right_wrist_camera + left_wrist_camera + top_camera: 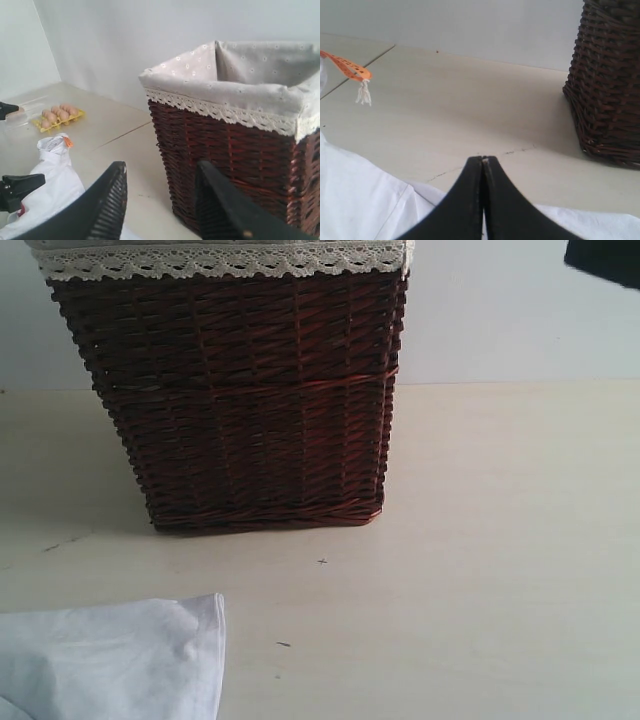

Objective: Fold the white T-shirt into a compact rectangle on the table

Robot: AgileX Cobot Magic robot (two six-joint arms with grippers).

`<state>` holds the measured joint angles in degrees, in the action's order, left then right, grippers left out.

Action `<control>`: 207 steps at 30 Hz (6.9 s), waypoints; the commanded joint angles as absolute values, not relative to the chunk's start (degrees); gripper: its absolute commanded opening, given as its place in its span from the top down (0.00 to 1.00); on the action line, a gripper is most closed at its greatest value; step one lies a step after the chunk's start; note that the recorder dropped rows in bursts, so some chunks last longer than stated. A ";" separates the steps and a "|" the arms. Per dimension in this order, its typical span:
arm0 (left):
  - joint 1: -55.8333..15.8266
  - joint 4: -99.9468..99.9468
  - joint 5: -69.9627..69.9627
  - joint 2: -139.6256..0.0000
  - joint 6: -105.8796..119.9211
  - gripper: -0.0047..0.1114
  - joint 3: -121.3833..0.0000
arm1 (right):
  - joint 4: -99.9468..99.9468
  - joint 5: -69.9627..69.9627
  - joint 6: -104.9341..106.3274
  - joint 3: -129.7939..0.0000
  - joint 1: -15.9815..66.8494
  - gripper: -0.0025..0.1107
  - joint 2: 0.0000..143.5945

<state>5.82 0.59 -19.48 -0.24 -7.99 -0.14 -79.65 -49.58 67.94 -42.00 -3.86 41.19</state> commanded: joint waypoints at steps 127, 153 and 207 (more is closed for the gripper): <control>5.72 0.00 -20.67 0.00 -7.69 0.96 0.00 | 27.64 -47.68 -2.73 -92.53 55.57 0.57 97.06; 5.72 -25.30 -1.43 0.00 -12.74 0.96 0.00 | 21.43 -53.41 0.64 -92.31 55.57 0.63 93.78; -22.71 2.95 -40.67 -75.30 43.18 0.49 -26.56 | 21.42 -61.28 0.76 -92.31 55.57 0.62 85.89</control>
<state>-22.33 1.45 -41.48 -72.74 44.35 -26.76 21.55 -60.59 0.84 -91.98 55.83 86.50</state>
